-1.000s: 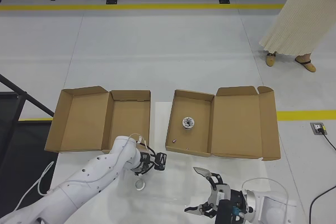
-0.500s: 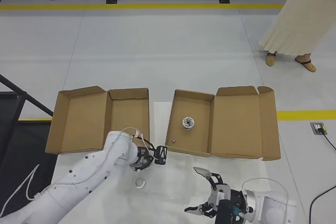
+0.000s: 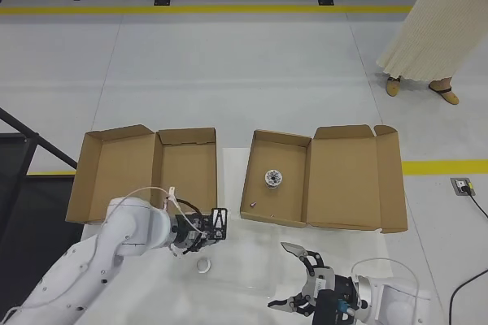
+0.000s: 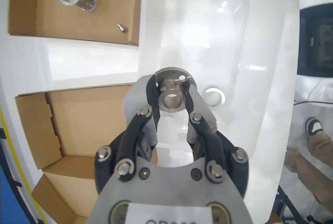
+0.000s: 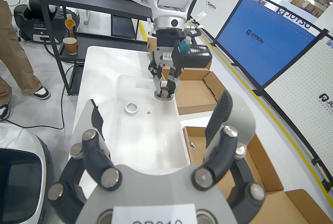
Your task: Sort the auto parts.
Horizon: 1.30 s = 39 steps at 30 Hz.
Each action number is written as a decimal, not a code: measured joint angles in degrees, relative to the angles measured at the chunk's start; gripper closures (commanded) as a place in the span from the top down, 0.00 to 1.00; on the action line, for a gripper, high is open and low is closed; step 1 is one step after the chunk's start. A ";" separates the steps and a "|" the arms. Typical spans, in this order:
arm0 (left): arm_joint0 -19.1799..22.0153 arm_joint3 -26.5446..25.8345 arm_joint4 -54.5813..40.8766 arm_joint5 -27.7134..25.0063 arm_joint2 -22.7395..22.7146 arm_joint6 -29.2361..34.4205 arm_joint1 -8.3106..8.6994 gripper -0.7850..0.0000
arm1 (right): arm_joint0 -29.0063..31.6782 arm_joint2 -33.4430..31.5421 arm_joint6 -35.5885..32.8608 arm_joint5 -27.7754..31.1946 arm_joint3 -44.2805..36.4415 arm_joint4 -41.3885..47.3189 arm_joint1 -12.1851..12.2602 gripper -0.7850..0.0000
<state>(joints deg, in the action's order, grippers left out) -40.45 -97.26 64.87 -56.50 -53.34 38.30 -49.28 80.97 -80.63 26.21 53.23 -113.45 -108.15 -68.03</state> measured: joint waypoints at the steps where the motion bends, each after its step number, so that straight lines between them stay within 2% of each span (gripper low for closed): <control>1: -1.43 -0.83 0.24 0.11 -2.09 -2.33 0.53 0.00 | 0.00 0.00 0.00 0.00 0.00 0.00 0.00 1.00; 6: -7.17 -2.68 2.18 -0.18 -10.37 -14.33 2.28 0.00 | 0.00 0.00 0.00 0.00 0.00 0.00 0.00 1.00; 13: -15.24 -2.15 7.54 -0.89 -20.70 -38.93 3.68 0.00 | 0.00 0.00 0.00 0.00 0.00 0.00 0.00 1.00; 22: -21.61 2.51 19.69 -0.66 -25.83 -70.73 4.35 0.00 | 0.00 0.00 0.00 0.00 0.00 0.00 0.00 1.00; 25: -23.08 4.50 24.37 1.23 -26.57 -77.94 4.63 0.00 | 0.00 0.00 0.00 0.00 0.00 0.00 0.00 1.00; 28: -24.20 6.14 27.64 2.99 -27.41 -81.86 4.91 0.00 | 0.00 0.00 0.00 0.00 0.00 0.00 0.00 1.00; 31: -24.84 7.47 29.17 4.01 -28.40 -82.84 5.17 0.00 | 0.00 0.00 0.00 0.00 0.00 0.00 0.00 1.00; 39: -23.98 8.97 30.20 4.73 -30.34 -79.45 5.59 0.00 | 0.00 0.00 0.00 0.00 0.00 0.00 0.00 1.00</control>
<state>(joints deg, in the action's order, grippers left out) -64.43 -88.29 95.08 -51.76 -83.68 -41.14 -43.69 80.97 -80.63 26.21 53.23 -113.45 -108.15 -68.03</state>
